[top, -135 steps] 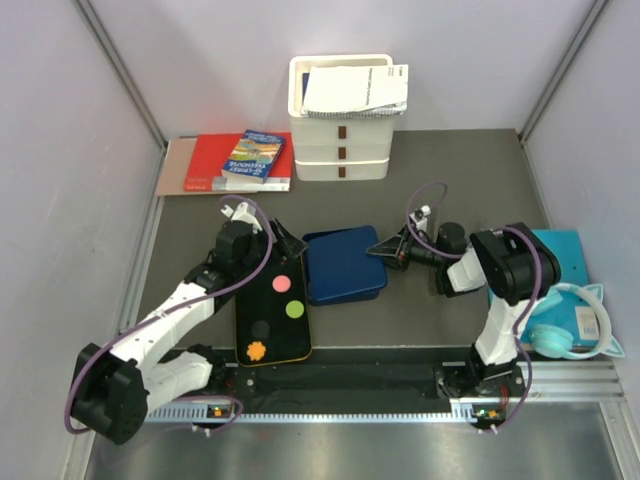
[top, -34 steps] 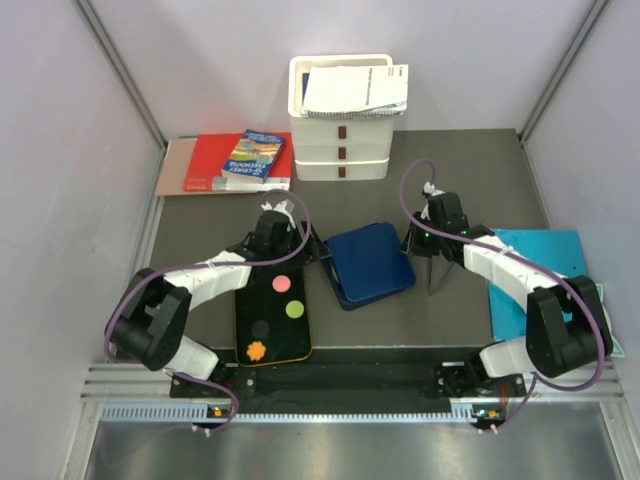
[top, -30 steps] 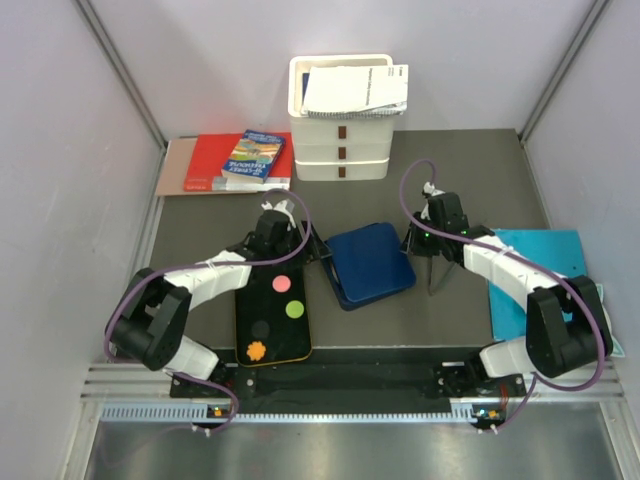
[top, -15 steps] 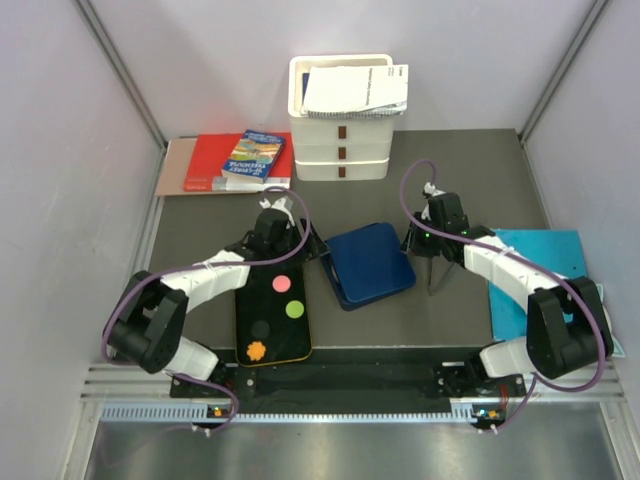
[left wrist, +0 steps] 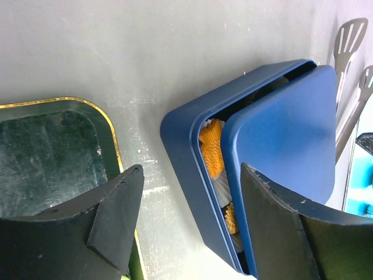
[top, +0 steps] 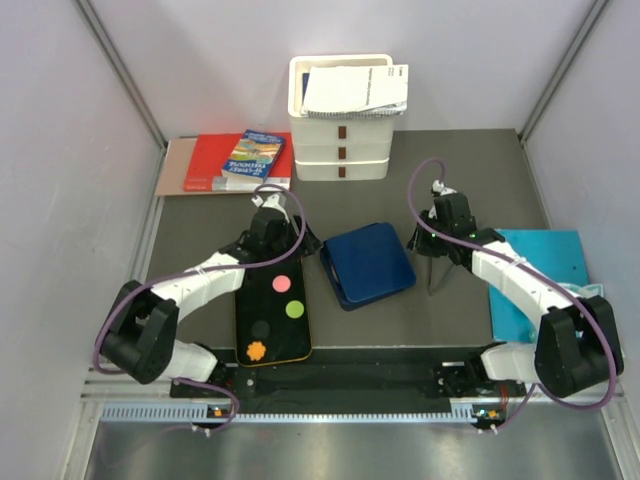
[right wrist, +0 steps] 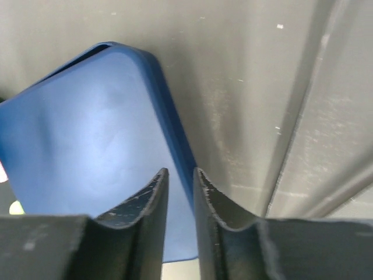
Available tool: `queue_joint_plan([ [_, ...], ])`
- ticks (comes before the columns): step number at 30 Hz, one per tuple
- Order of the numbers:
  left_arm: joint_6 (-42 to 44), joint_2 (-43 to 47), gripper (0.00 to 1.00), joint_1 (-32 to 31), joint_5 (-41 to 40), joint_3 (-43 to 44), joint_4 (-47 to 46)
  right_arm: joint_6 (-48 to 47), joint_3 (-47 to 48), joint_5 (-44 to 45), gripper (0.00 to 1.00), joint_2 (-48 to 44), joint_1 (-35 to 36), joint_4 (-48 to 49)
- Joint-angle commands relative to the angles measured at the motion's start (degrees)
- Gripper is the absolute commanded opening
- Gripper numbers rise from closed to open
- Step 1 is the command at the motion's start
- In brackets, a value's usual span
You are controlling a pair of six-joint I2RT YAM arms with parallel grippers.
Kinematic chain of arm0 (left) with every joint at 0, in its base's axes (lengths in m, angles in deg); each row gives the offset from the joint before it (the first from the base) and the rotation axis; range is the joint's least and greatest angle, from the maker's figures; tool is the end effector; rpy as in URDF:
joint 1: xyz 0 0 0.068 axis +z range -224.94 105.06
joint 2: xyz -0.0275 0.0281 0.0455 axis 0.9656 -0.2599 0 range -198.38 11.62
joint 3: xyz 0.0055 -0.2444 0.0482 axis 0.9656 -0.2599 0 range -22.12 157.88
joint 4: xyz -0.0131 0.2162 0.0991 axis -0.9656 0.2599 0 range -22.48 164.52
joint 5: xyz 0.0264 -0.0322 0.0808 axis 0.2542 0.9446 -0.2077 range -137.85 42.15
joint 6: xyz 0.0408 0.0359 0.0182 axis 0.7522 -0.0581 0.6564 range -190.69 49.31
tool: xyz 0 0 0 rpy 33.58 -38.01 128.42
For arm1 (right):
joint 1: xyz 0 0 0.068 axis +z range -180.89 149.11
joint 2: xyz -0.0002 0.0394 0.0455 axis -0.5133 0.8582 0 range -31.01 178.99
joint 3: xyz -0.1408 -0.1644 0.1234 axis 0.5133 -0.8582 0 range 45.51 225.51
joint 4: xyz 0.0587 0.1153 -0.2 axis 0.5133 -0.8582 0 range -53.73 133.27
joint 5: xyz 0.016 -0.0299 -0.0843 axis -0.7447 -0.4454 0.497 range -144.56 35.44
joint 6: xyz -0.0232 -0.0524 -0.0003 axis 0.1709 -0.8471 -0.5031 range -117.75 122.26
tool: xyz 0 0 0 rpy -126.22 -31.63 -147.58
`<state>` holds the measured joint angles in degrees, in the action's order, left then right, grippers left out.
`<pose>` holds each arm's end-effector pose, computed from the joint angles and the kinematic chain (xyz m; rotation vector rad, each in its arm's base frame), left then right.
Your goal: Pack the cookies
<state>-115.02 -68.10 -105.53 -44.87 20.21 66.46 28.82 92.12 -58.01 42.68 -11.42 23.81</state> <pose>0.2405 -0.1447 0.1954 -0.2469 2.3043 -0.7607 0.2394 0.0872 0.2134 0.1214 2.4263 0.4456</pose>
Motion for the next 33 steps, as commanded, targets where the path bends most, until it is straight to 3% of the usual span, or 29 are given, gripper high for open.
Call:
queue_joint_plan([
  [1,0.8,2.6,0.71,-0.1,-2.5,0.3,0.8,-0.4,1.6,5.5,0.2,-1.7,0.4,-2.9],
  [6,0.7,3.0,0.61,-0.1,-4.9,-0.4,3.0,0.4,-0.4,8.4,0.0,-0.3,0.4,-3.7],
  [8,0.7,2.9,0.56,-0.1,-5.3,-0.7,3.4,0.4,-1.3,8.6,0.0,-0.1,0.5,-3.6],
  [12,0.7,1.9,0.33,-0.1,-5.0,-0.7,3.8,0.2,-2.3,8.4,0.0,0.5,0.4,-3.3],
  [16,0.4,0.7,0.18,-0.1,-4.0,-0.4,3.6,0.3,-3.6,6.8,0.0,0.8,0.5,-3.7],
  [23,0.0,-0.3,0.09,-0.1,-3.8,-0.6,3.1,0.9,-6.8,4.7,0.0,0.5,1.1,-2.6],
  [33,-0.5,-1.9,0.04,-0.2,-1.7,-0.8,2.1,3.1,-4.9,3.7,0.0,3.6,5.6,-0.8],
])
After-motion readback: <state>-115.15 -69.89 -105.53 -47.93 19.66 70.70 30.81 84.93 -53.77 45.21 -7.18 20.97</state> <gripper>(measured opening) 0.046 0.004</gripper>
